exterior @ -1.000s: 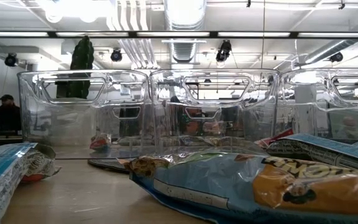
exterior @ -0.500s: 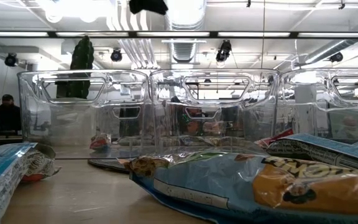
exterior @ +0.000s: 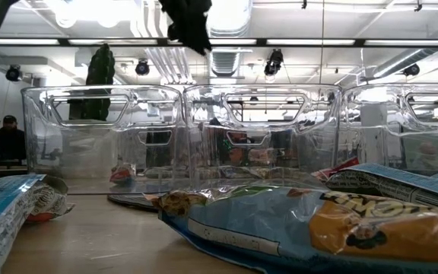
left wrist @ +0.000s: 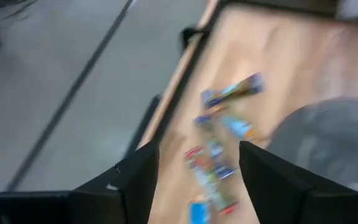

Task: Pick and place Granola Bars by type
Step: Put the red granola bar into the left transparent bin

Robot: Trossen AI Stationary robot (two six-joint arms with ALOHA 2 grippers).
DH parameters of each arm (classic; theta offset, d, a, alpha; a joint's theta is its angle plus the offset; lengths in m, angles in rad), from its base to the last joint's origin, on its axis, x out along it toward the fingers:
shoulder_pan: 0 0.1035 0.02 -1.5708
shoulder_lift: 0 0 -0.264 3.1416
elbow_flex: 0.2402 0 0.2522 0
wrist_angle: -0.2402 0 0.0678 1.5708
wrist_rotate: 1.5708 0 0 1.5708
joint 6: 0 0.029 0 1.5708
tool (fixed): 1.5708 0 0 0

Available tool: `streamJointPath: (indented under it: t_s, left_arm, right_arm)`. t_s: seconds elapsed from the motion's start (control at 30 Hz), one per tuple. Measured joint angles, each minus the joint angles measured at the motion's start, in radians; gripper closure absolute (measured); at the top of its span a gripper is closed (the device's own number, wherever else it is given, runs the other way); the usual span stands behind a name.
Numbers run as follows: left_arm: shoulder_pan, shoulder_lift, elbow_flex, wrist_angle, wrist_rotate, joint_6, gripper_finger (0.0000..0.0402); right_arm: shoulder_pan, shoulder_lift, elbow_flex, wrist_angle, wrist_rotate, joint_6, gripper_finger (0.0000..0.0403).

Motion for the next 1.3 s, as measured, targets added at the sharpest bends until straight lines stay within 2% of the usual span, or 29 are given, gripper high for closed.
streamJointPath:
  t_s: [0.23, 0.37, 0.47, 0.63, 0.73, 1.3]
  left_arm:
    - [0.0, 0.051, 0.0, -0.019, -0.219, 0.034, 0.0197]
    - [0.0, 0.073, -0.001, -0.014, -0.294, -0.042, 0.0197]
    - [0.002, 0.09, -0.002, -0.015, -0.273, -0.087, 0.0197]
    - [0.02, 0.153, -0.003, -0.03, -0.088, -0.122, 0.0197]
    - [0.024, 0.197, -0.003, -0.034, -0.029, -0.147, 0.0197]
    - [0.029, 0.489, -0.003, 0.002, 0.044, -0.244, 0.0197]
  right_arm:
    - [0.0, 0.0, 0.0, -0.001, 0.0, 0.002, 0.0394]
    - [0.0, 0.0, 0.0, -0.004, -0.001, 0.003, 0.0394]
    - [0.0, 0.0, 0.0, -0.007, -0.001, 0.003, 0.0394]
    - [0.0, 0.0, -0.001, -0.025, -0.001, 0.003, 0.0394]
    - [0.0, 0.0, -0.003, -0.033, -0.001, 0.003, 0.0394]
    - [0.0, 0.0, -0.015, -0.034, -0.002, 0.003, 0.0394]
